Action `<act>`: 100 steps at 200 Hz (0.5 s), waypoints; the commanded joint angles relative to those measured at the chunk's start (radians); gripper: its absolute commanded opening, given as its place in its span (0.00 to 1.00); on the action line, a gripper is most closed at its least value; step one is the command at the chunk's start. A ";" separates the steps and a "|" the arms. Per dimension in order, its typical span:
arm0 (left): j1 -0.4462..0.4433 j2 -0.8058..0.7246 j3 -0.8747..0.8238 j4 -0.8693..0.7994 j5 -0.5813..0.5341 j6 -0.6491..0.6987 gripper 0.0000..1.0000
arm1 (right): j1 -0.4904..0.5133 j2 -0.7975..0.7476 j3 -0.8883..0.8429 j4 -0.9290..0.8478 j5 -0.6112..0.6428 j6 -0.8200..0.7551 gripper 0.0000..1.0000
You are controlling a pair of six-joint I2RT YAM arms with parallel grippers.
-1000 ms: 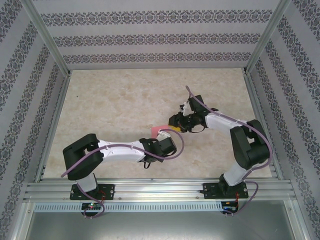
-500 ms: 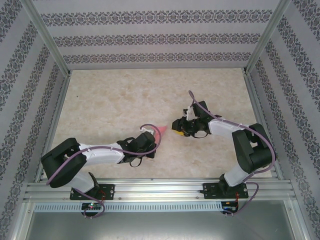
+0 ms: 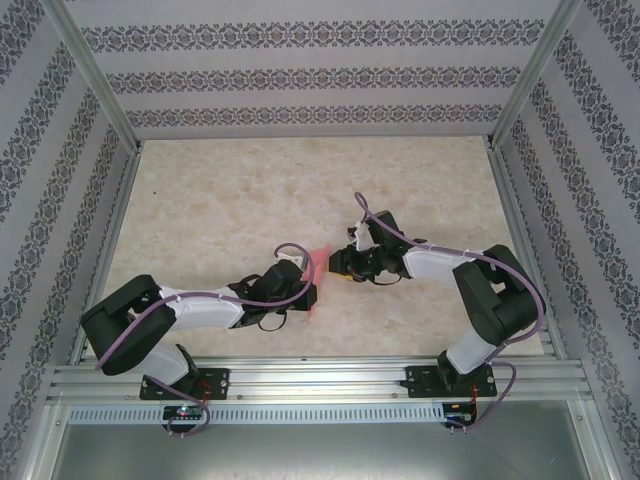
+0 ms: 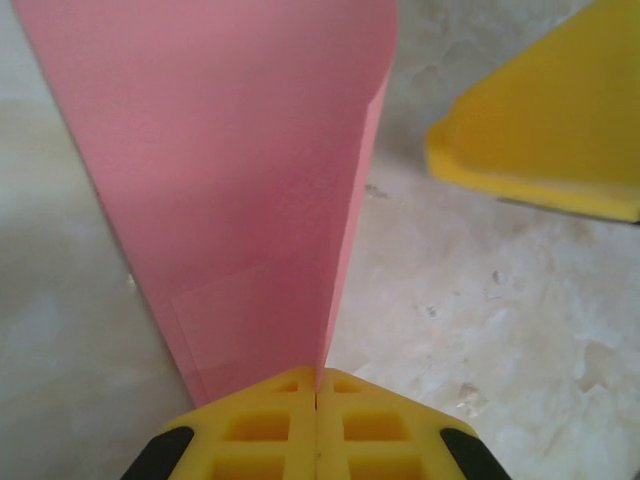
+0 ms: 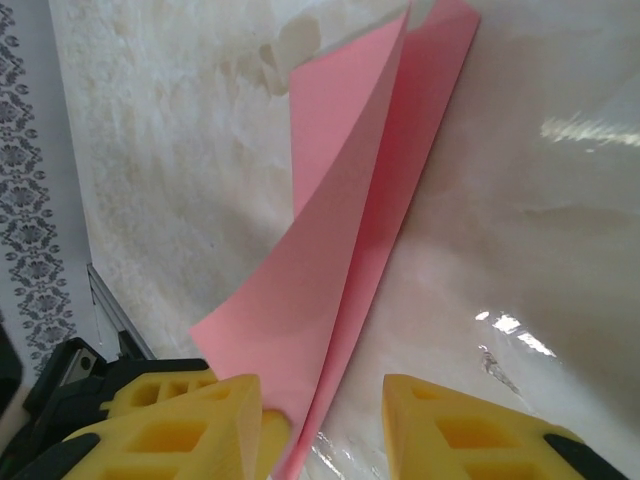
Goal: Fold a paper plane with a square sheet of paper (fold left side to right side)
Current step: Fold the wing for the fifth time at the center of the table.
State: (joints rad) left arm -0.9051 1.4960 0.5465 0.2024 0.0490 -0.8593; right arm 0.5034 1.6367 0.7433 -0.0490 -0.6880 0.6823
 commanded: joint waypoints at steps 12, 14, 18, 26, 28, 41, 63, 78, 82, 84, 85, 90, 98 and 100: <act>0.020 0.033 -0.020 0.102 0.028 -0.061 0.06 | 0.034 0.037 0.002 0.068 0.023 0.023 0.38; 0.020 0.033 -0.020 0.103 0.027 -0.062 0.06 | 0.036 0.039 0.003 0.068 0.024 0.024 0.38; 0.021 0.035 -0.021 0.107 0.027 -0.064 0.06 | 0.038 0.042 0.005 0.067 0.025 0.025 0.38; 0.021 0.035 -0.022 0.108 0.027 -0.066 0.06 | 0.042 0.048 0.009 0.068 0.027 0.025 0.38; 0.023 0.035 -0.023 0.109 0.026 -0.067 0.06 | 0.043 0.050 0.010 0.067 0.027 0.025 0.38; 0.024 0.039 -0.023 0.112 0.027 -0.070 0.06 | 0.050 0.060 0.018 0.067 0.030 0.026 0.38; 0.026 0.049 -0.028 0.127 0.028 -0.081 0.06 | 0.061 0.080 0.035 0.066 0.035 0.029 0.38; 0.028 0.055 -0.030 0.132 0.028 -0.085 0.06 | 0.066 0.093 0.048 0.060 0.039 0.028 0.38; 0.028 0.057 -0.029 0.133 0.028 -0.086 0.06 | 0.067 0.096 0.050 0.061 0.041 0.028 0.38; 0.028 0.058 -0.029 0.133 0.029 -0.086 0.06 | 0.067 0.097 0.050 0.060 0.041 0.028 0.38; 0.028 0.059 -0.028 0.133 0.028 -0.087 0.06 | 0.067 0.097 0.050 0.061 0.041 0.028 0.38; 0.028 0.061 -0.029 0.134 0.028 -0.087 0.06 | 0.067 0.102 0.054 0.061 0.042 0.029 0.38; 0.029 0.065 -0.029 0.135 0.028 -0.089 0.06 | 0.069 0.107 0.057 0.060 0.044 0.030 0.38; 0.029 0.066 -0.029 0.136 0.028 -0.089 0.05 | 0.068 0.108 0.059 0.060 0.044 0.031 0.38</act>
State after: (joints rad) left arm -0.8902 1.5452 0.5316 0.2806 0.0708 -0.9237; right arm 0.5587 1.7256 0.7670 -0.0135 -0.6655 0.7090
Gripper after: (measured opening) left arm 0.059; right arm 0.378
